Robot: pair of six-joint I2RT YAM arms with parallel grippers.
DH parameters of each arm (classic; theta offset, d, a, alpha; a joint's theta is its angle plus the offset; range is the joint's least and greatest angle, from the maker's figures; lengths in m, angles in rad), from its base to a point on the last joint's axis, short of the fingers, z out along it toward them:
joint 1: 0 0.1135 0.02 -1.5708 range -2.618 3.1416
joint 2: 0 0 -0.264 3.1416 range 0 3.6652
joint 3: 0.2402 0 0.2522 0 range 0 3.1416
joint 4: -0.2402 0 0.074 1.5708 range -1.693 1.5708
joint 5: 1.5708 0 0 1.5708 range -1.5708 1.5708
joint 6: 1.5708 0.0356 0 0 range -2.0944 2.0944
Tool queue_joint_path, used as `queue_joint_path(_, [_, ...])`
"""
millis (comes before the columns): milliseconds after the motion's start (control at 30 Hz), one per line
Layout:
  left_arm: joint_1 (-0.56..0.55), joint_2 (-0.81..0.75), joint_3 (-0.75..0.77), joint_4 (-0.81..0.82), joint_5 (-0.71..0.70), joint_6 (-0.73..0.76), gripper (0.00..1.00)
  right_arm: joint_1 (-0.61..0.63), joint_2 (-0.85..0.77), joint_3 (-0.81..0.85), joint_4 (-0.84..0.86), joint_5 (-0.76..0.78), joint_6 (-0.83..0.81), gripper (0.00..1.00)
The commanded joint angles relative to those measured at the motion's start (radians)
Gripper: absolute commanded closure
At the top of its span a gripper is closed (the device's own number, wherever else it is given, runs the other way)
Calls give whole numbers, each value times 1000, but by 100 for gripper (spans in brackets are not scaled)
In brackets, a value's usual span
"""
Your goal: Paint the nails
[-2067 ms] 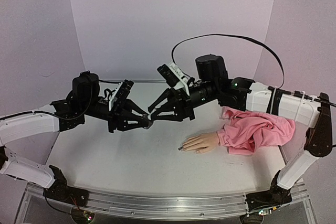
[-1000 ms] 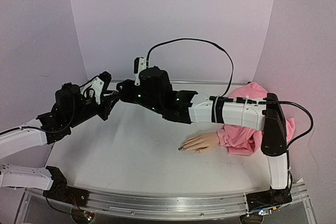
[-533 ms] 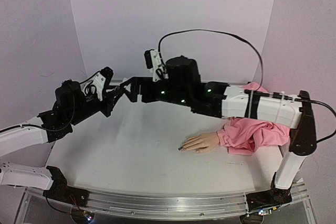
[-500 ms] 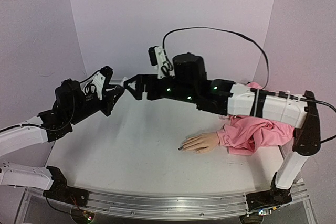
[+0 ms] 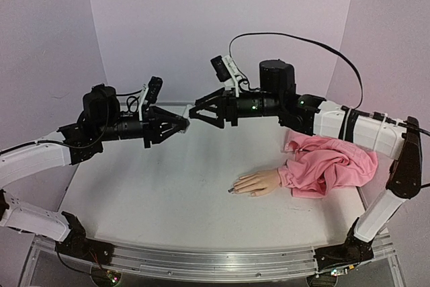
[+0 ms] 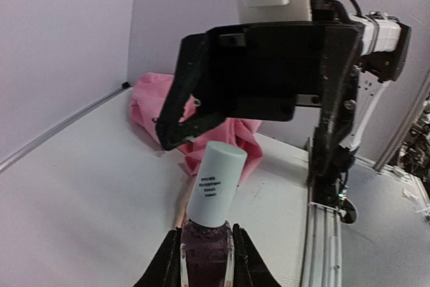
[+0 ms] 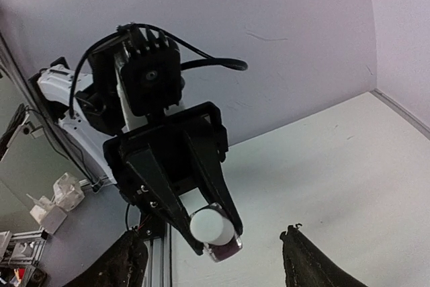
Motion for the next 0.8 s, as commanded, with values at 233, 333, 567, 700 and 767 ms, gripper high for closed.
queue_joint_path(233, [6,36,89,50,340,-110,100,-22,-12,-45,285,-334,43,45])
queue_joint_path(333, [6,44,90,54,350,-114,100,-23,7,-31,312,-362,63,55])
queue_joint_path(567, [6,48,89,59,355,-118,100,-21,43,-10,369,-409,106,62])
queue_joint_path(700, [6,47,86,62,355,-118,100,-20,50,-8,377,-416,112,63])
queue_joint_path(767, [6,52,88,65,362,-123,100,-20,52,-9,381,-422,112,67])
